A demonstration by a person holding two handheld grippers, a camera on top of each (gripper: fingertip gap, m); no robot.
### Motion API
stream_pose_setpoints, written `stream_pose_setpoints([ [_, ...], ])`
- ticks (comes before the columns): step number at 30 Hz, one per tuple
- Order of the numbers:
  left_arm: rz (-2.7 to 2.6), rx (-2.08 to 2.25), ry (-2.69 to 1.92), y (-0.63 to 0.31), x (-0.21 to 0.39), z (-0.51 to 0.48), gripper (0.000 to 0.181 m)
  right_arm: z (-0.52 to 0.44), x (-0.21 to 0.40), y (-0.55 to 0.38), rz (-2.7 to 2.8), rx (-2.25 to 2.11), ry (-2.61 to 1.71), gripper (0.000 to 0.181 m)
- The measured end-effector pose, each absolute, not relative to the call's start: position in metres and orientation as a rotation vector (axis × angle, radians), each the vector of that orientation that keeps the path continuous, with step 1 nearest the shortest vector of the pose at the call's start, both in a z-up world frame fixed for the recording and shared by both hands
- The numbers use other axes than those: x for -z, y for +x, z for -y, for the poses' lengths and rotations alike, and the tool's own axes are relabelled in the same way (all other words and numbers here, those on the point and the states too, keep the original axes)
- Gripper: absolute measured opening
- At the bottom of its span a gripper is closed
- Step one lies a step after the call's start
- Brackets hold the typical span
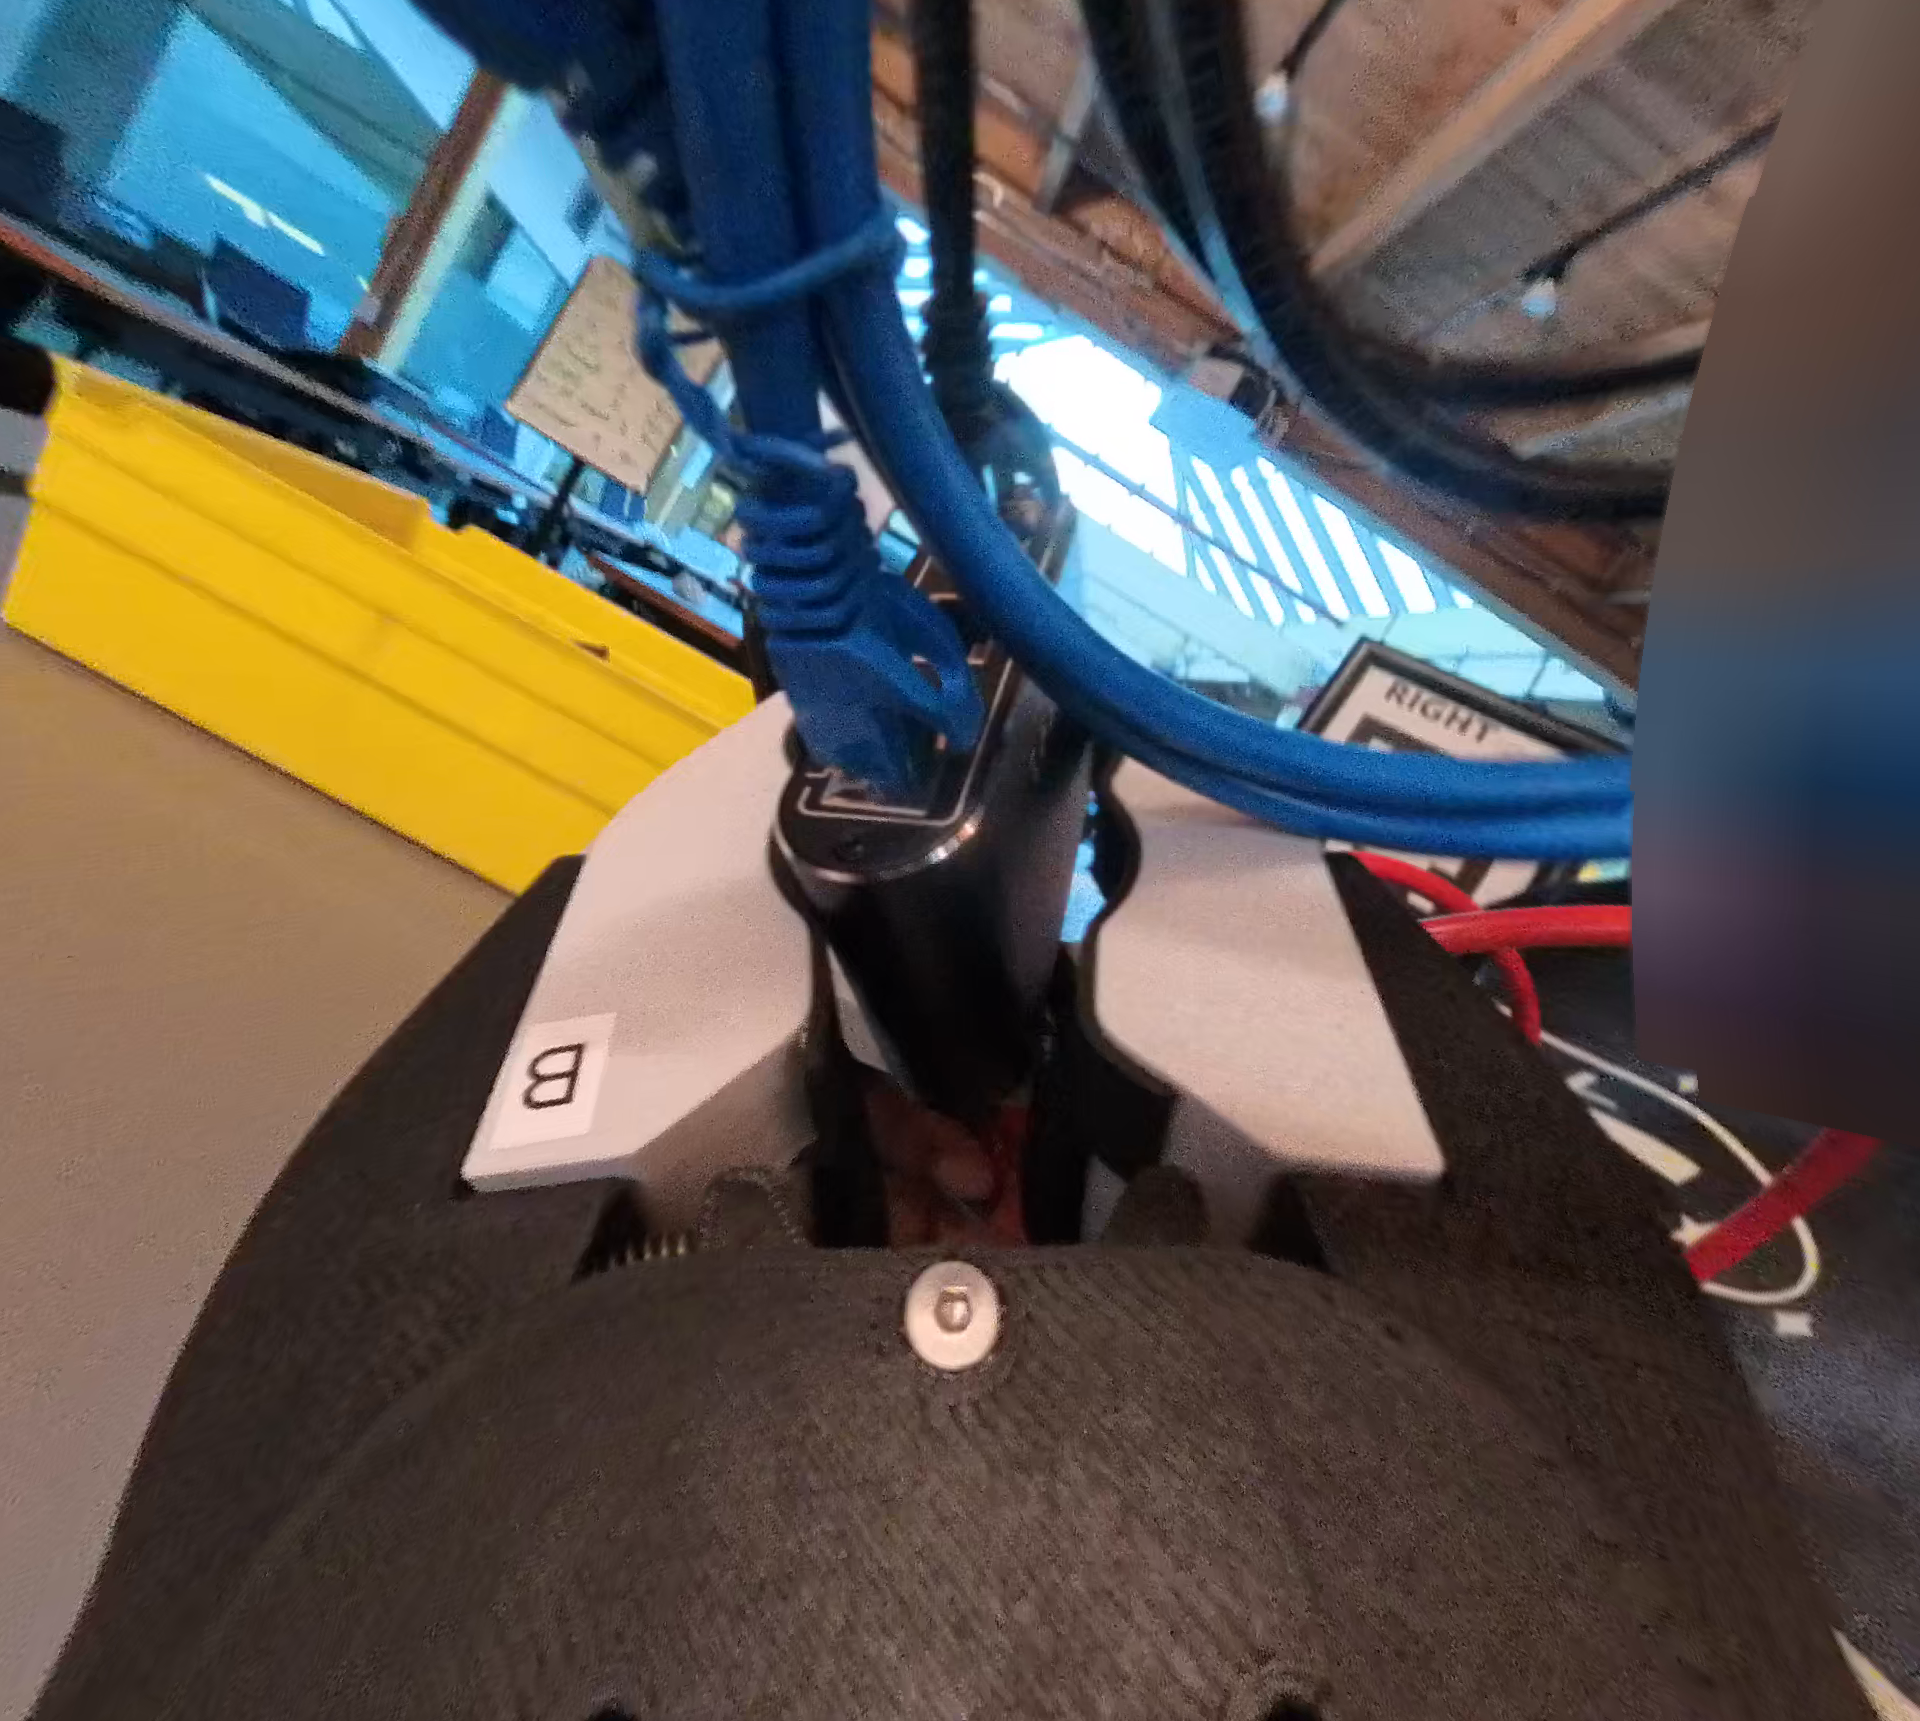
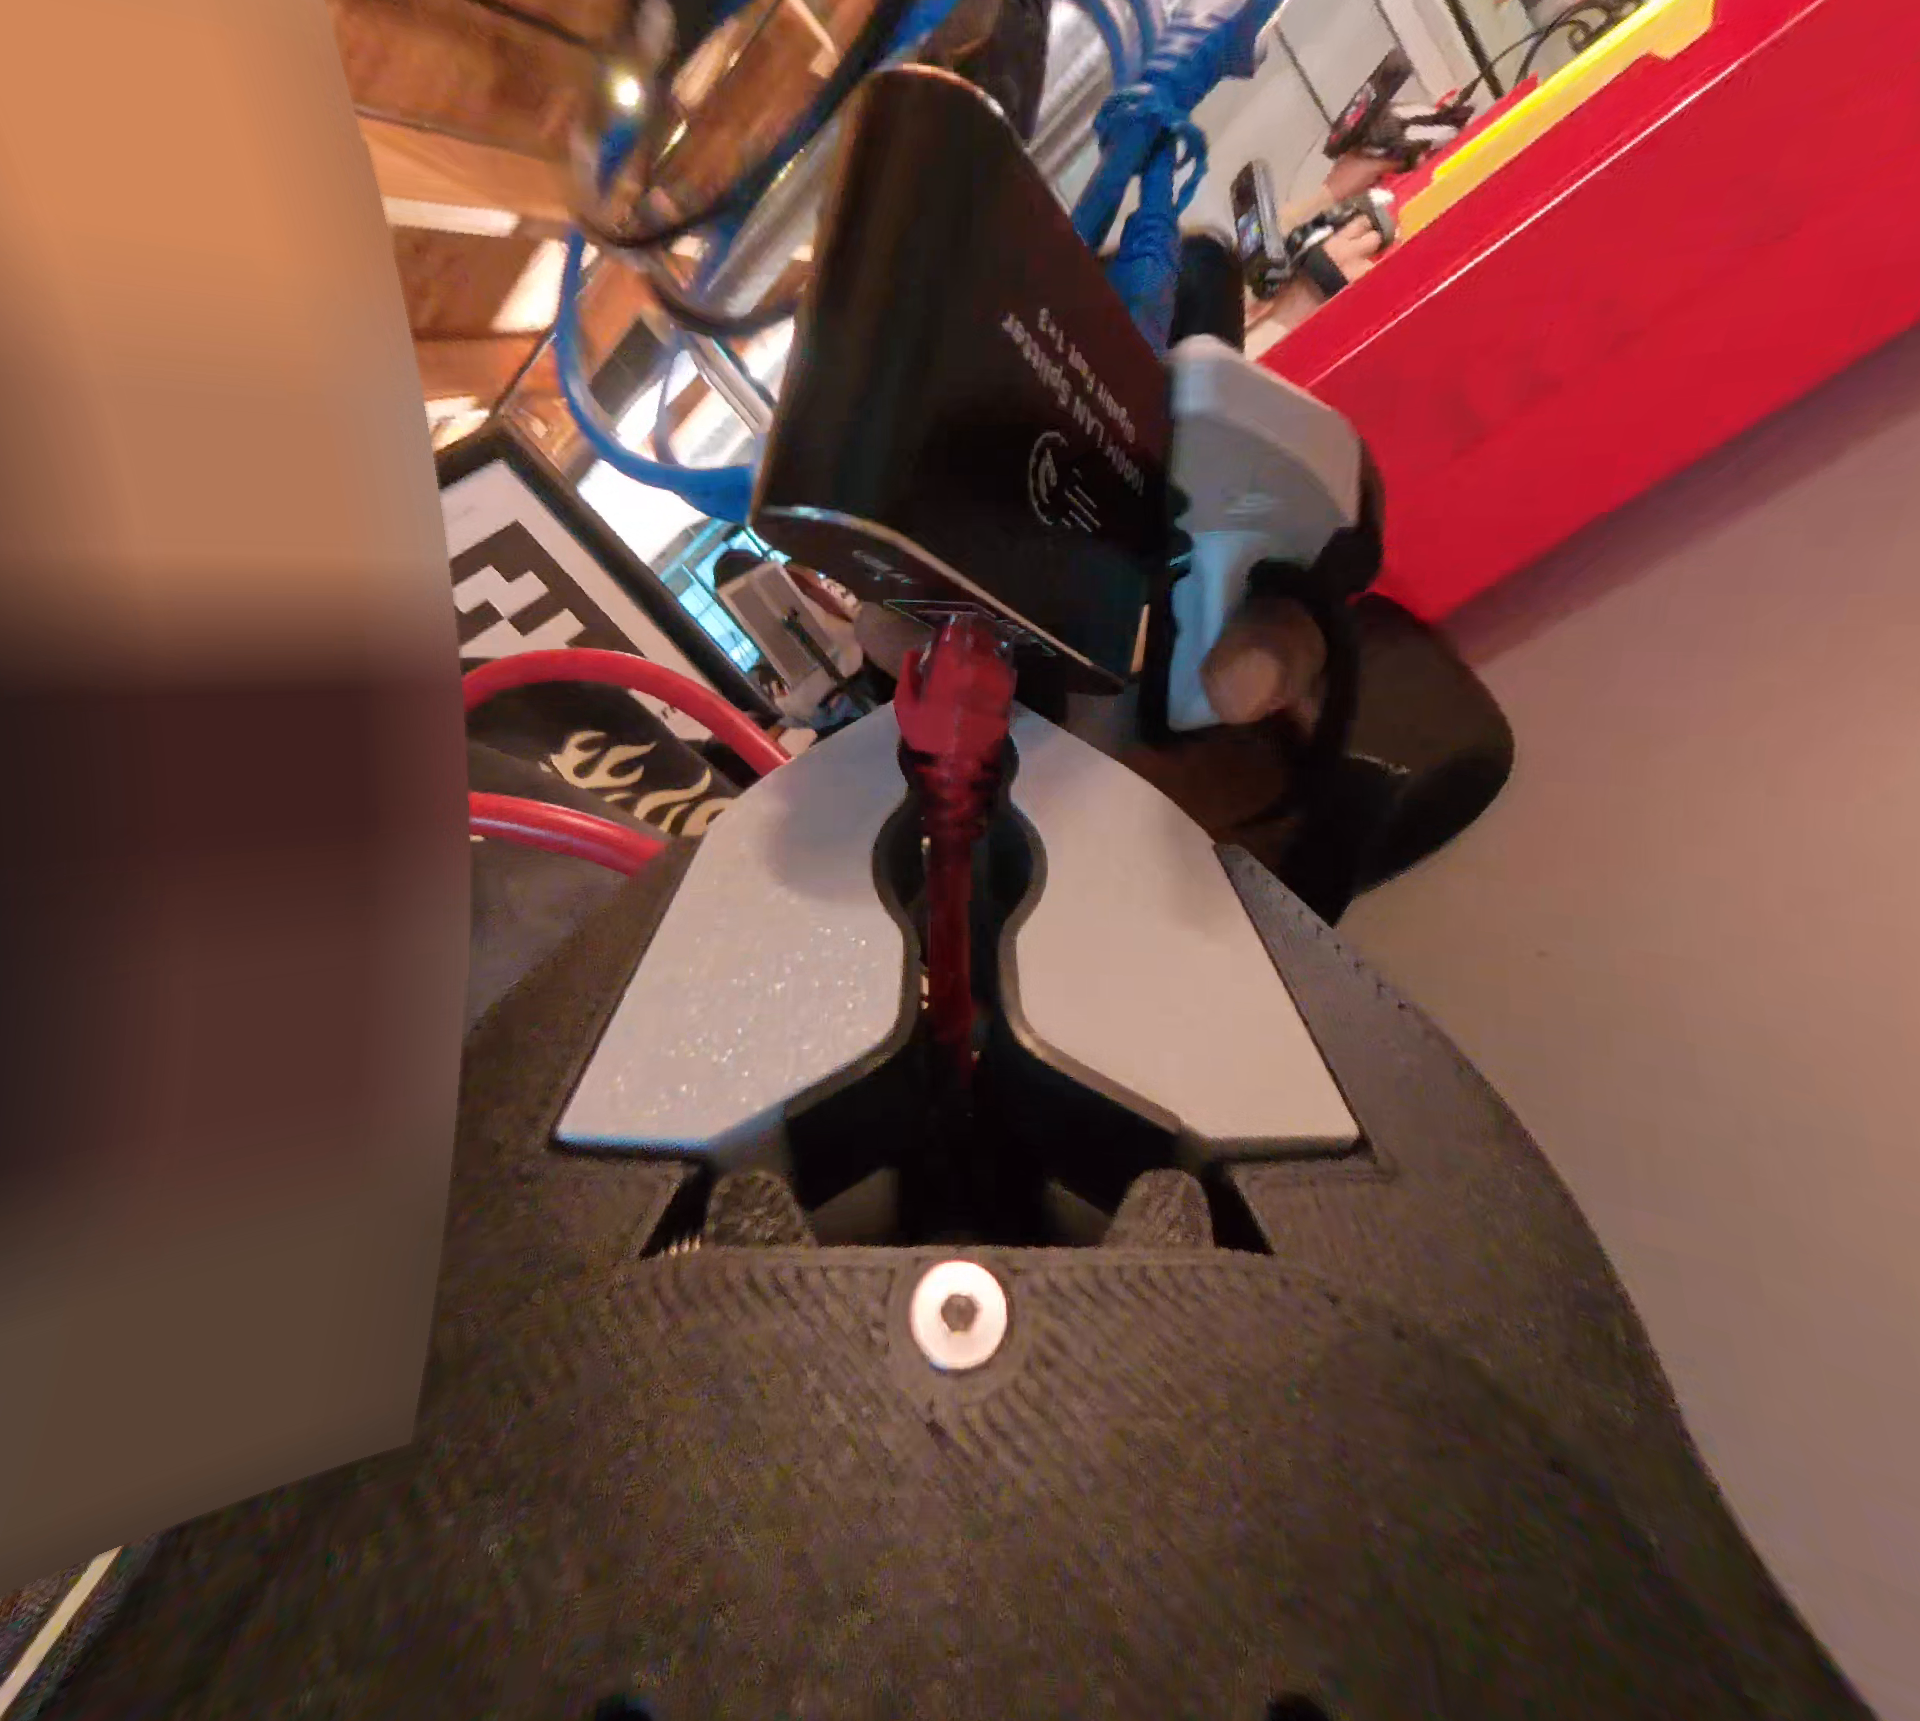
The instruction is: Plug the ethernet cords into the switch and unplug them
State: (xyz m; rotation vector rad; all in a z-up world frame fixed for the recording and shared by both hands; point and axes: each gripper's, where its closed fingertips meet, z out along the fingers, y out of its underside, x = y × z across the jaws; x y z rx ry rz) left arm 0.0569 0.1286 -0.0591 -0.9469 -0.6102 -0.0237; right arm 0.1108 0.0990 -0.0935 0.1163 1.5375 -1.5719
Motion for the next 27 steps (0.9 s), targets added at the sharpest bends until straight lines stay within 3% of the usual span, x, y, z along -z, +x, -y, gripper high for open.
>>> stream_pose_setpoints([
  [3,0.627,0.094,-0.87,0.055,0.055,-0.122,0.029,-0.098,0.093,0.104,-1.52,1.592,0.152,0.009],
  [11,0.715,-0.174,-0.948,0.046,0.058,-0.102,0.027,-0.106,0.091,0.057,-1.789,2.013,0.259,0.025],
  [19,0.728,-0.051,-0.838,0.043,0.063,-0.095,0.027,-0.098,0.091,0.062,-1.813,2.111,0.198,0.043],
  [24,0.682,-0.075,-0.821,0.046,0.06,-0.097,0.026,-0.093,0.089,0.066,-1.754,2.149,0.189,0.018],
  [27,0.677,-0.081,-0.794,0.046,0.06,-0.096,0.026,-0.091,0.091,0.068,-1.805,2.161,0.174,0.016],
])
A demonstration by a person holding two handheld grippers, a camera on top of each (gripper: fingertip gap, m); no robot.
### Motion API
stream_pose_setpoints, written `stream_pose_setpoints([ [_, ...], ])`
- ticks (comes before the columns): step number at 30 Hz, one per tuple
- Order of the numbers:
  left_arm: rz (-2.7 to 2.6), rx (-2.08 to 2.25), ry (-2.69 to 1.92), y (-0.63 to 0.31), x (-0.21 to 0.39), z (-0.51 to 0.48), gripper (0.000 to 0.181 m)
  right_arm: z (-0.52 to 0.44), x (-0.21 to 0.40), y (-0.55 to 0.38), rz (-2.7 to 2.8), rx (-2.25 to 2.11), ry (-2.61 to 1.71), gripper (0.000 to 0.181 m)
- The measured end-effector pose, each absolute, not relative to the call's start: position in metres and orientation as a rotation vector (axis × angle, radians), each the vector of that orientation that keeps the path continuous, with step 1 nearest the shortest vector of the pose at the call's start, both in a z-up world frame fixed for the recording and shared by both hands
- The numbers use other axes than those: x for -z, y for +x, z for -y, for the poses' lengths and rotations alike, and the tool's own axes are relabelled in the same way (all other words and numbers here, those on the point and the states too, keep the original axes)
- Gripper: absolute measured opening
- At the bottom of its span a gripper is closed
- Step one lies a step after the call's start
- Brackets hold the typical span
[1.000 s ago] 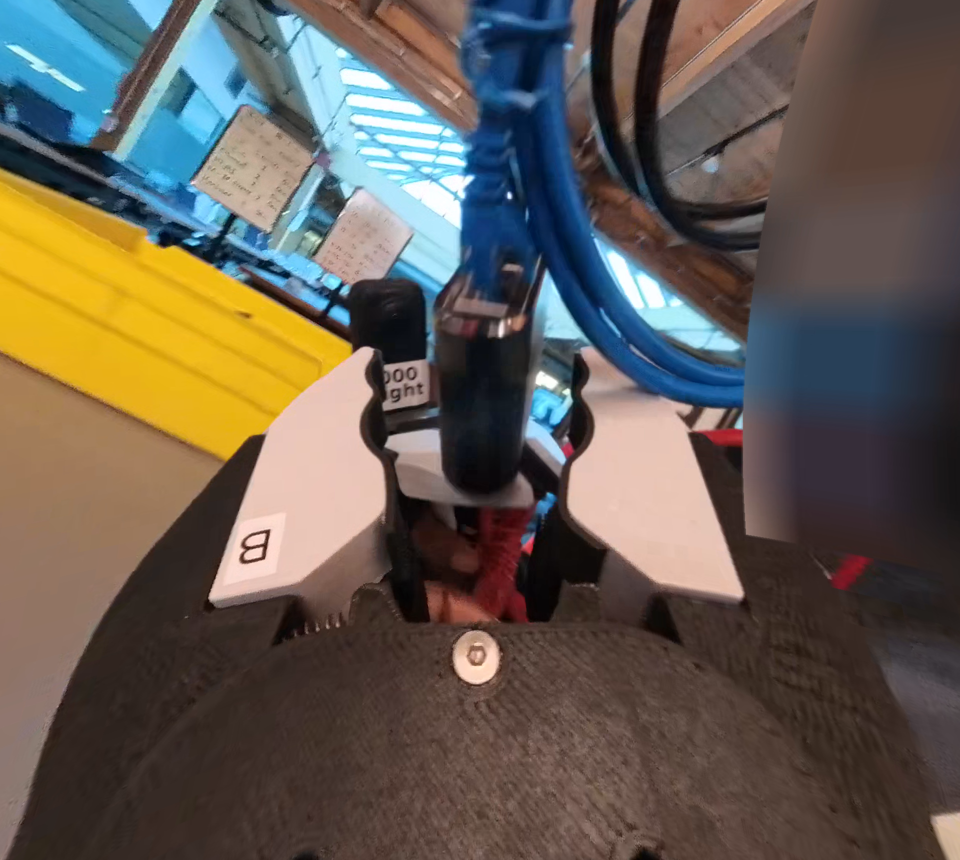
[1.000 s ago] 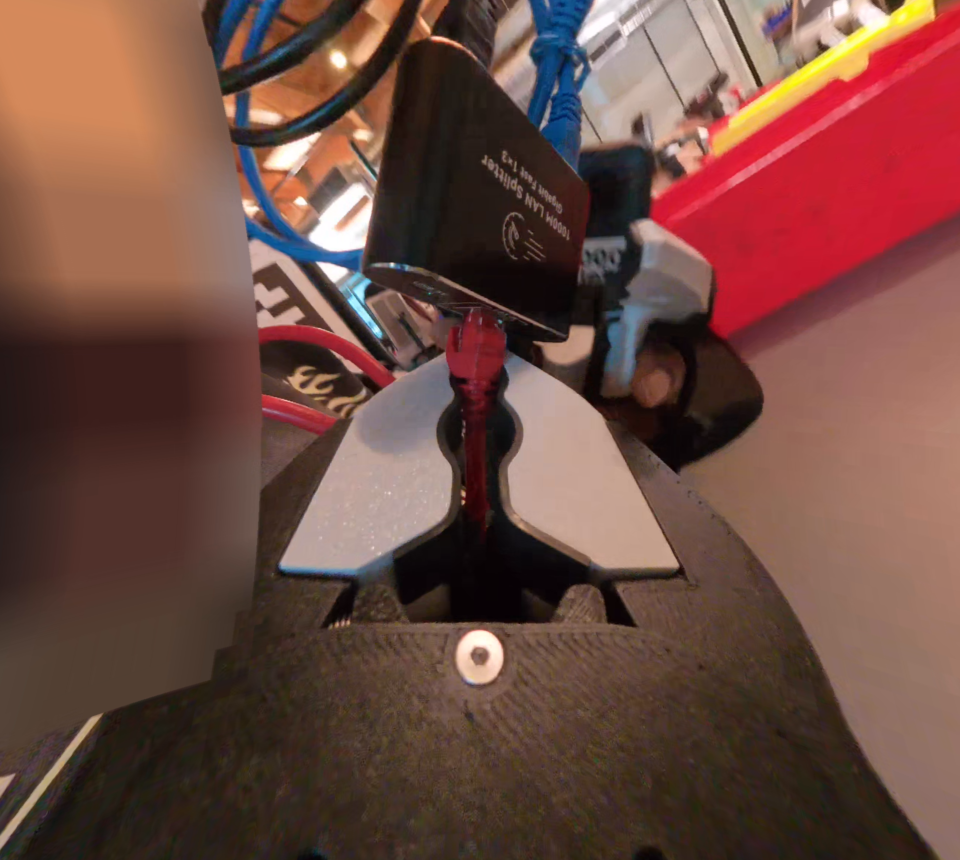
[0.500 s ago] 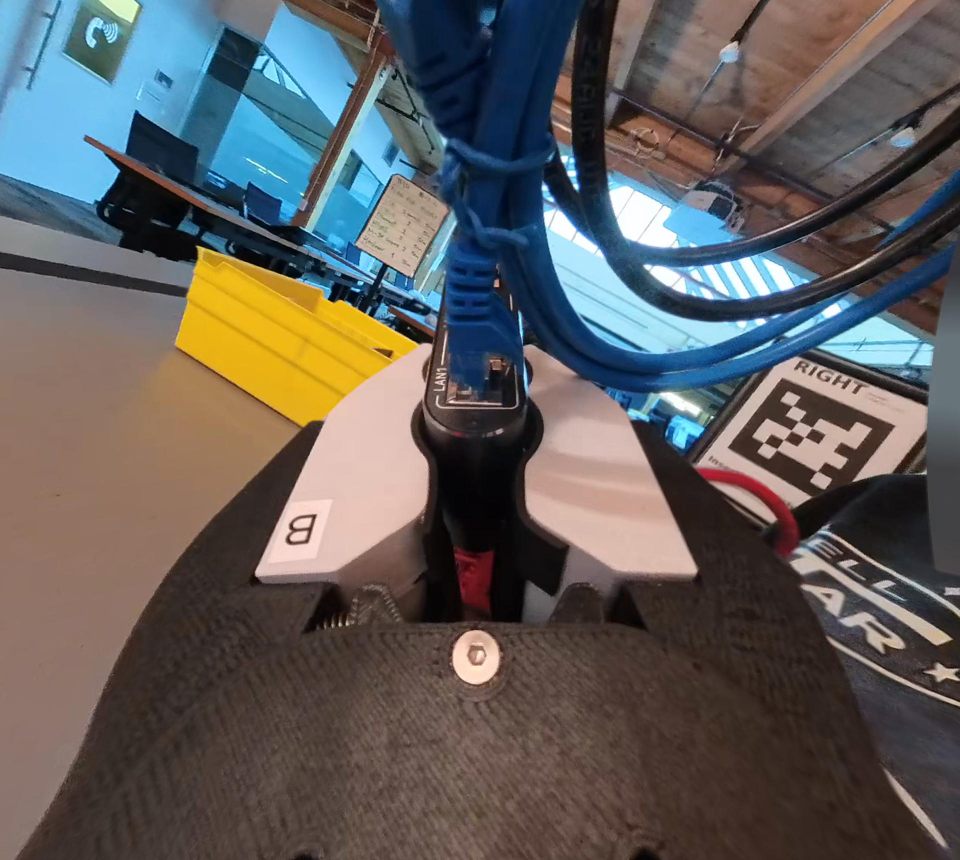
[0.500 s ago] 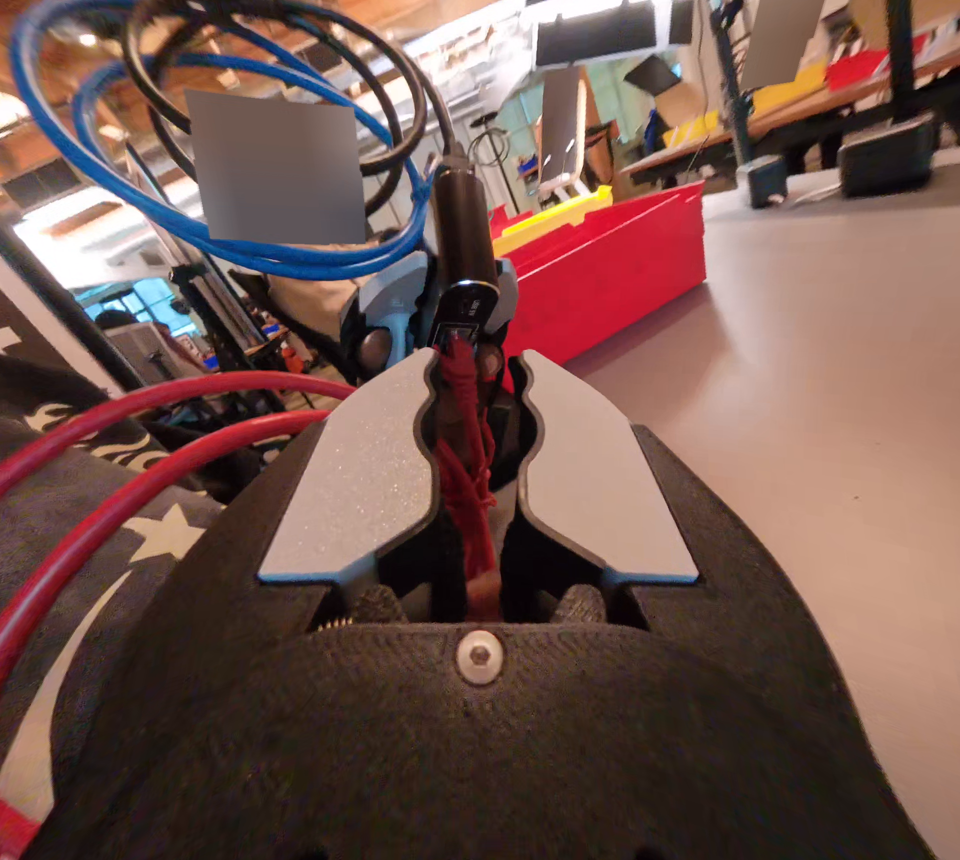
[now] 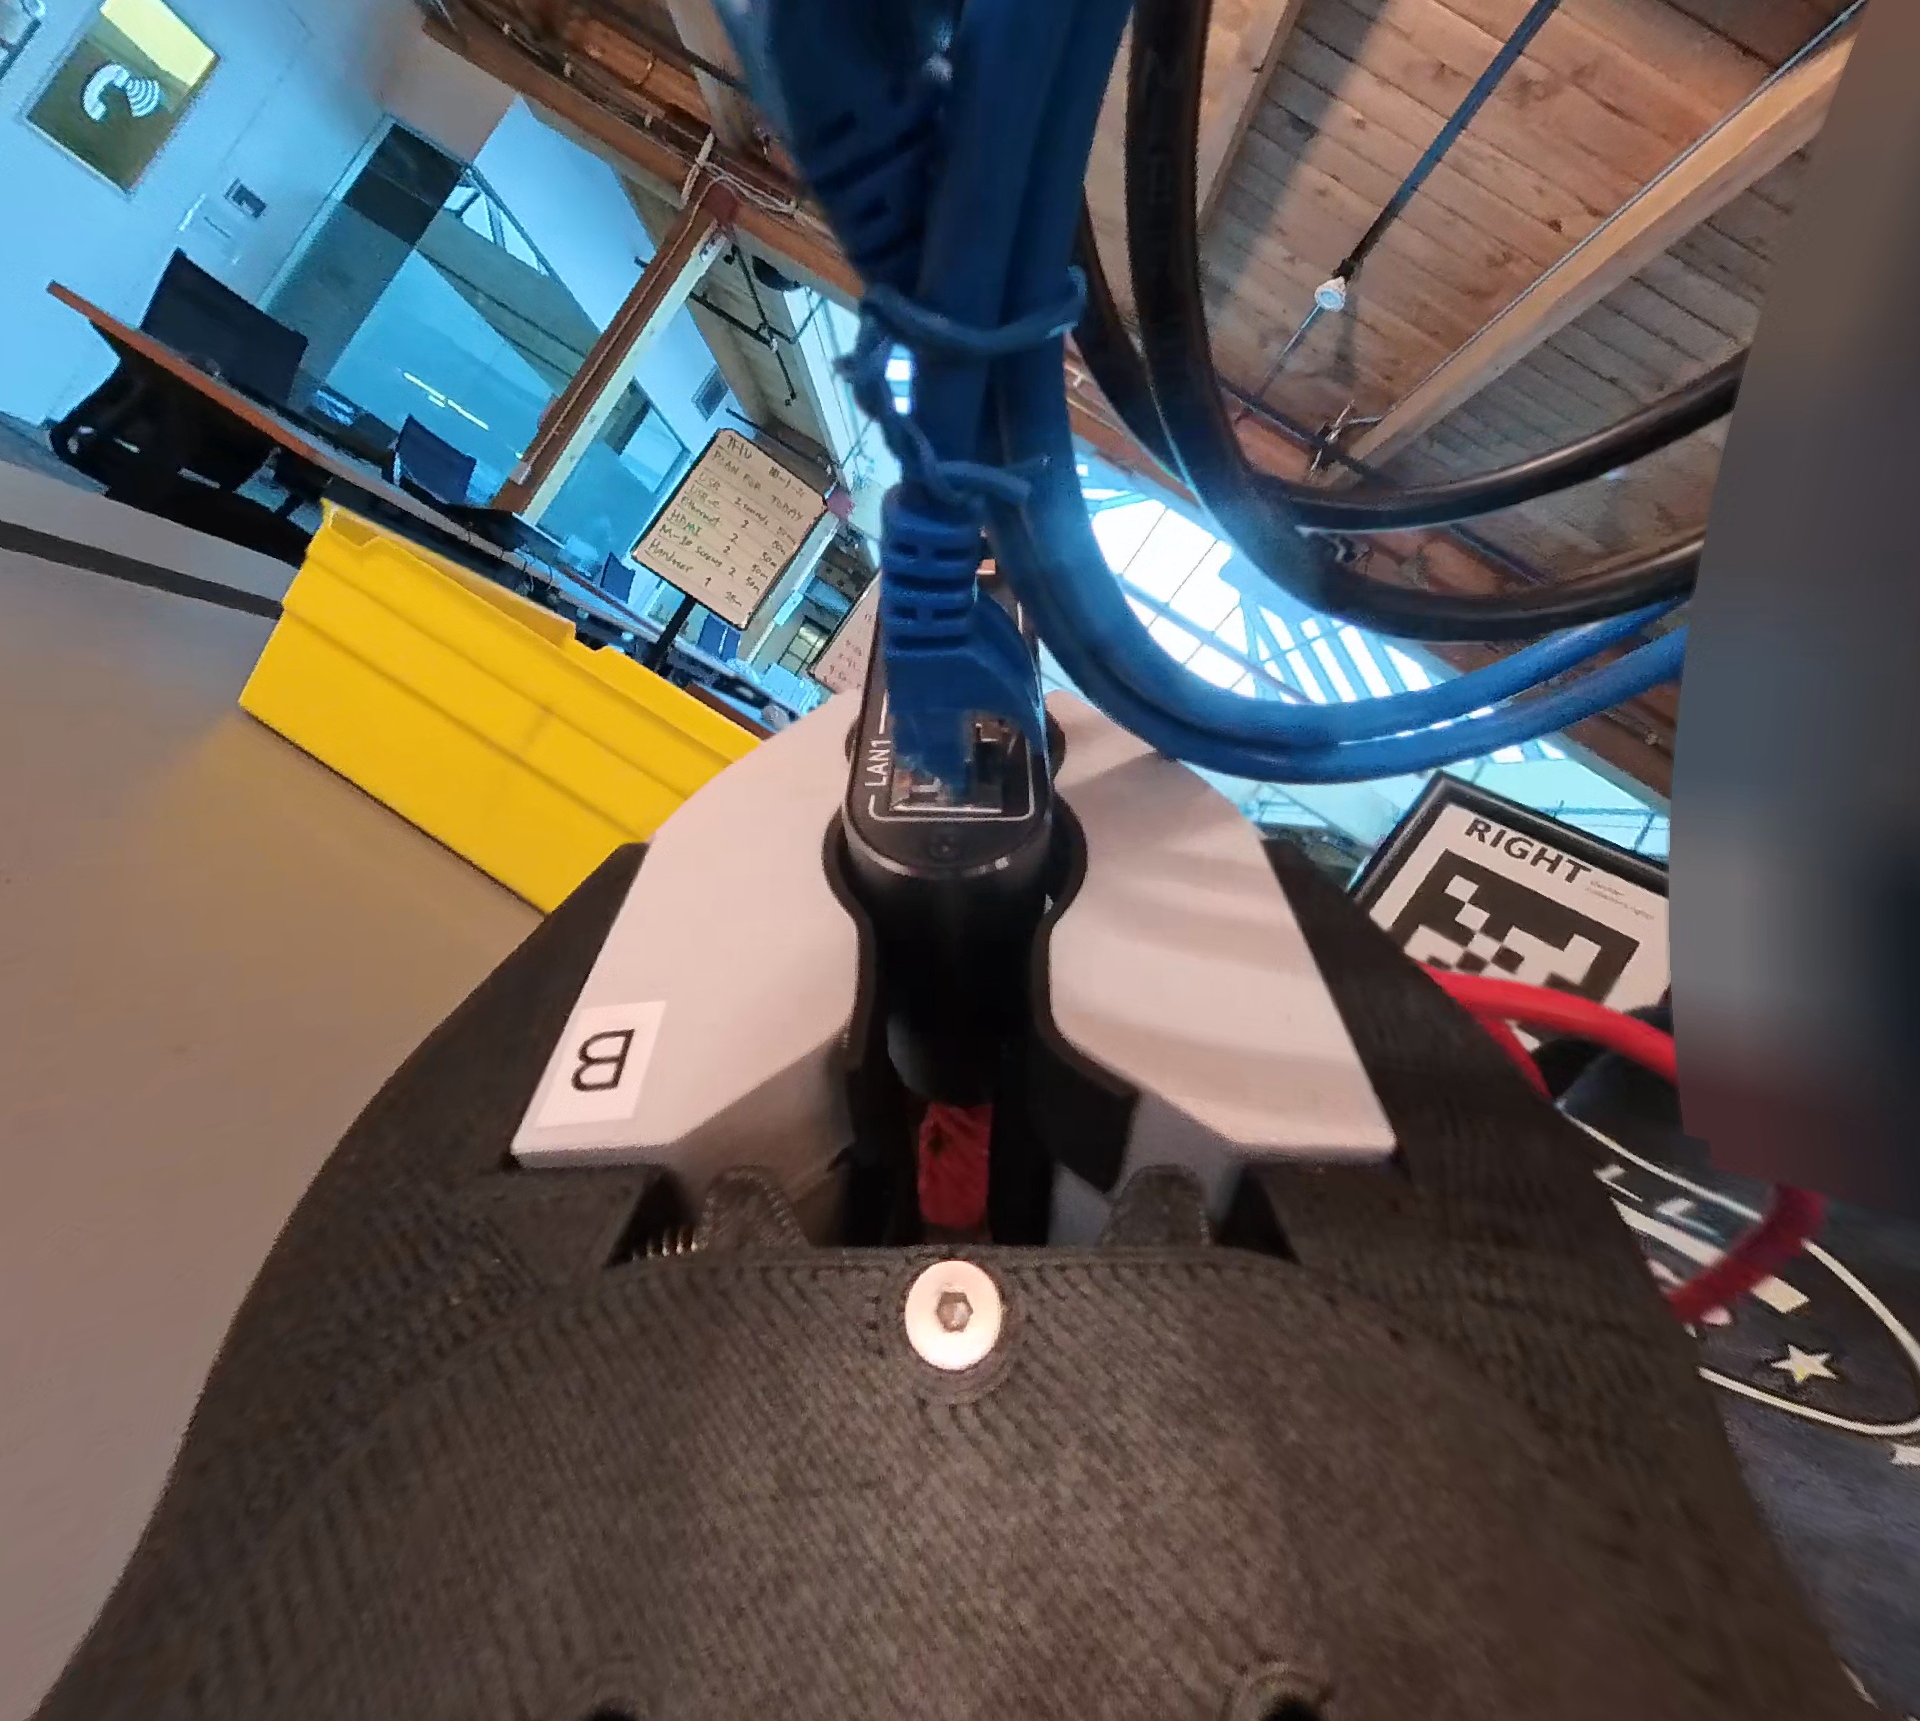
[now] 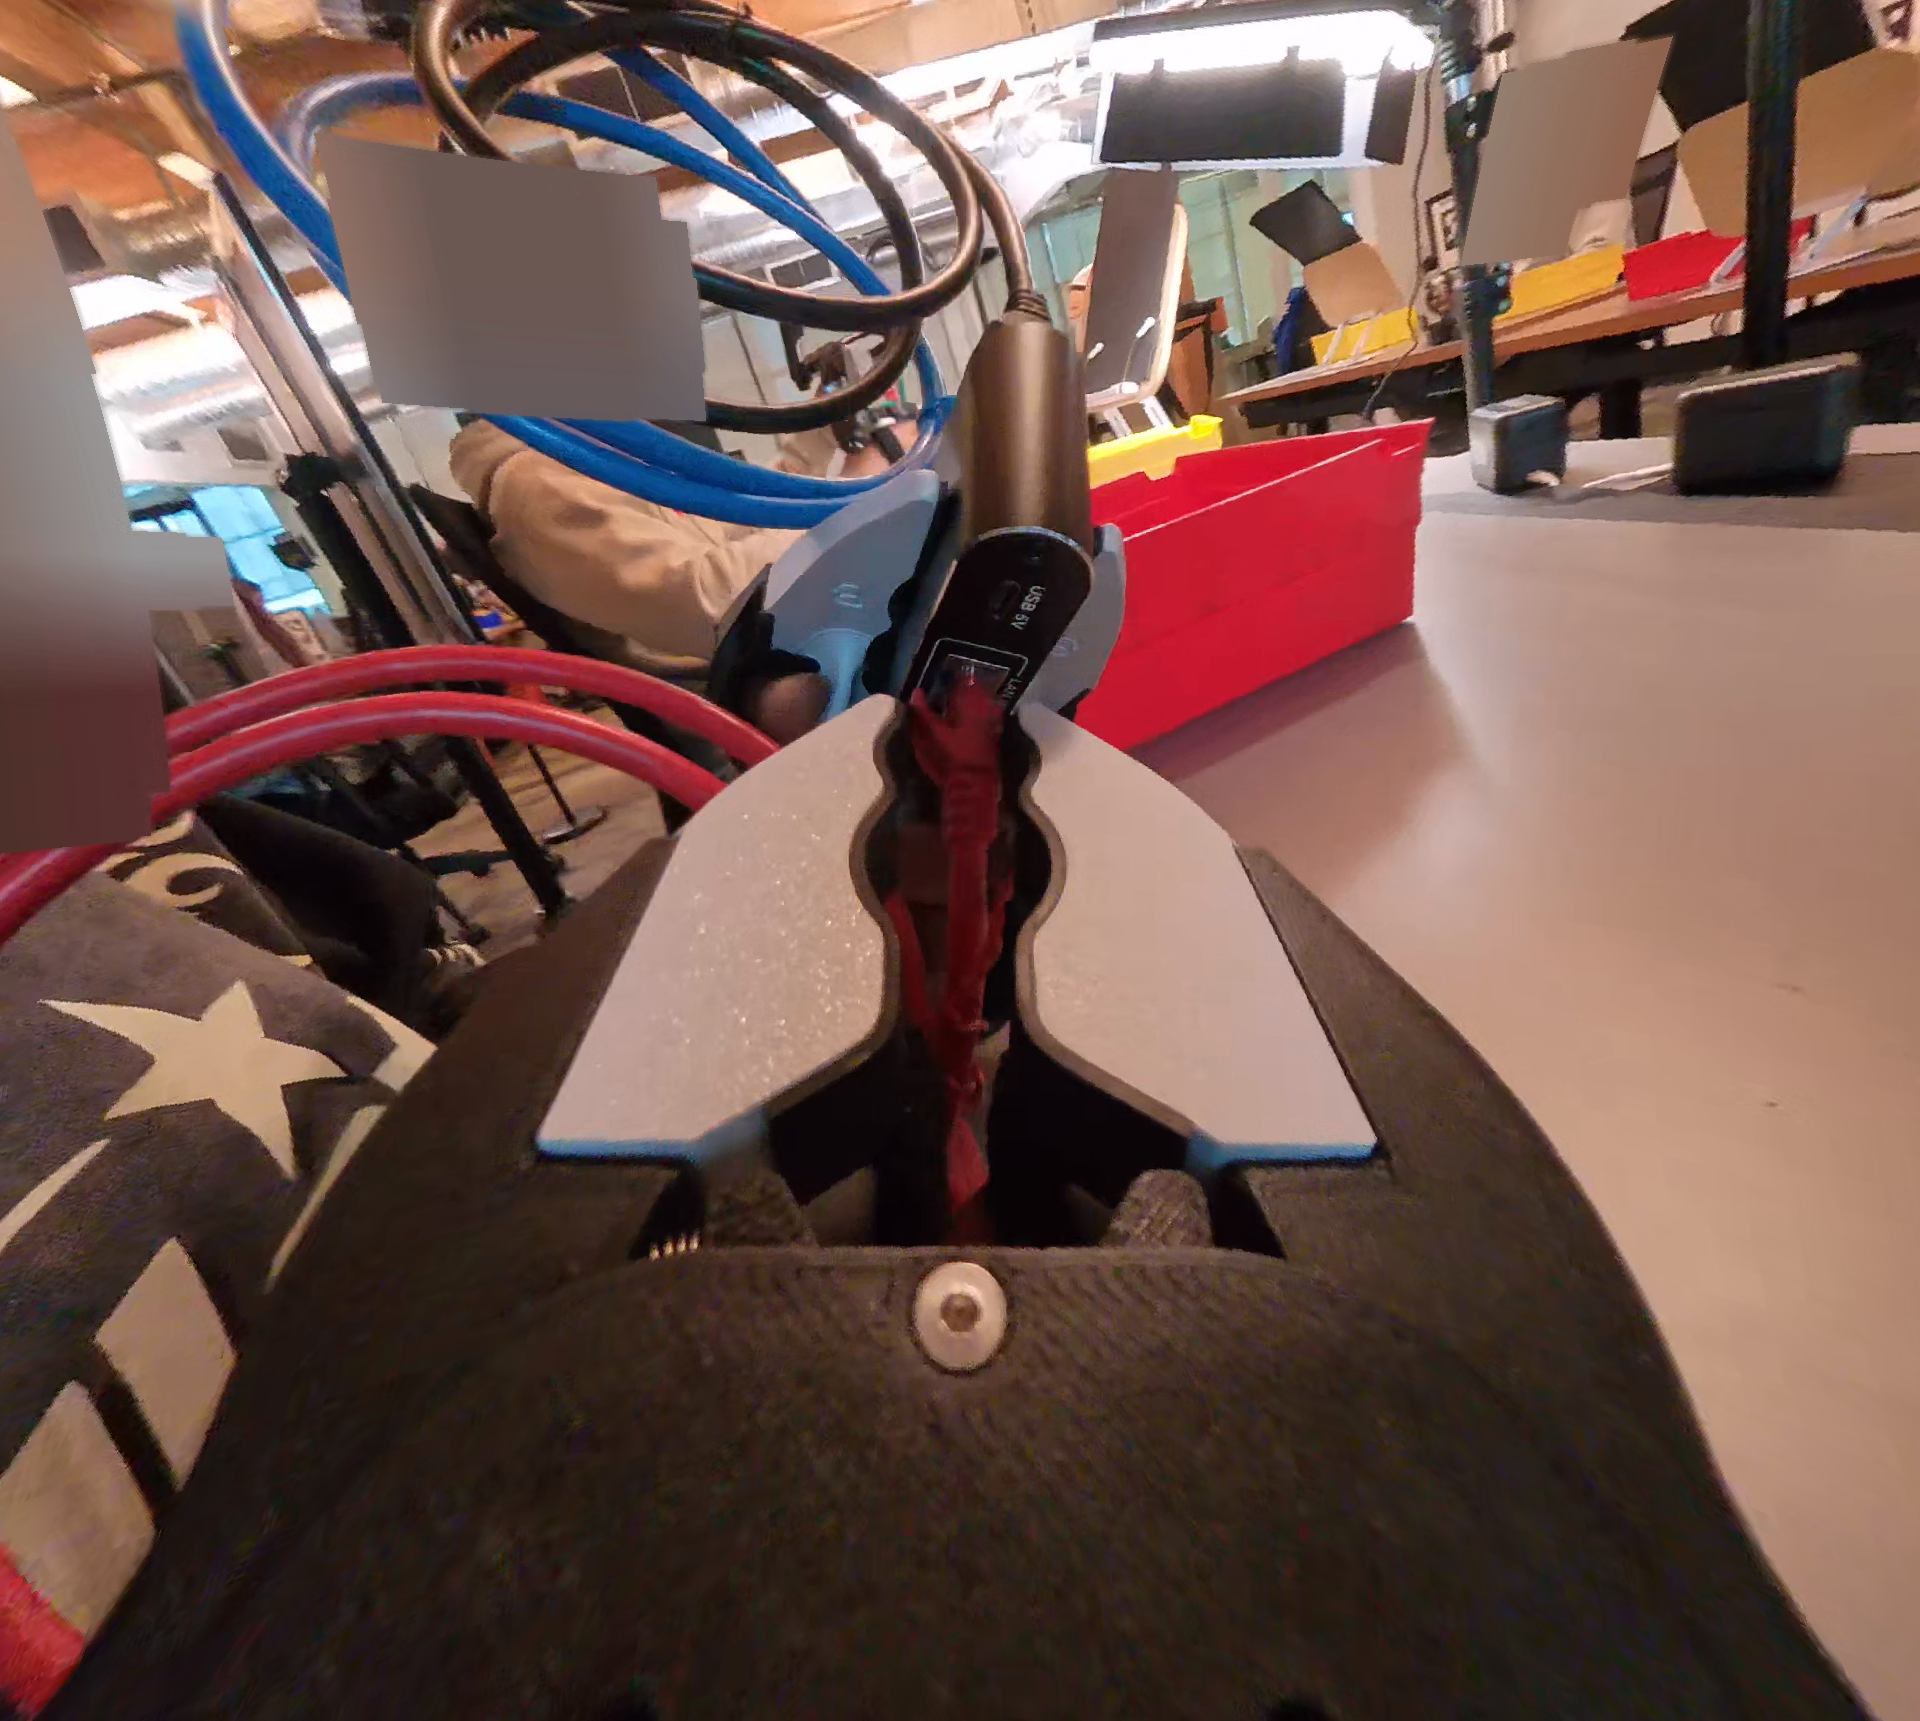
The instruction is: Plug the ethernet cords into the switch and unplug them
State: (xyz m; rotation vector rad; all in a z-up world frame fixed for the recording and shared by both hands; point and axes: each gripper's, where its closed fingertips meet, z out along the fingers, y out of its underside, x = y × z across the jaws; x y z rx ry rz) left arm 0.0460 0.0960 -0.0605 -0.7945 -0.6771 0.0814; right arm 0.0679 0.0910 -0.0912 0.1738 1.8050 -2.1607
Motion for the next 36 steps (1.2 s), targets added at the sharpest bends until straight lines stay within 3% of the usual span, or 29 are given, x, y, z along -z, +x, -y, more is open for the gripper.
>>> stream_pose_setpoints([
  [36,0.326,-0.43,-0.828,0.09,0.026,-0.109,0.029,-0.101,0.058,0.088,-2.064,2.533,-0.1,0.016],
])
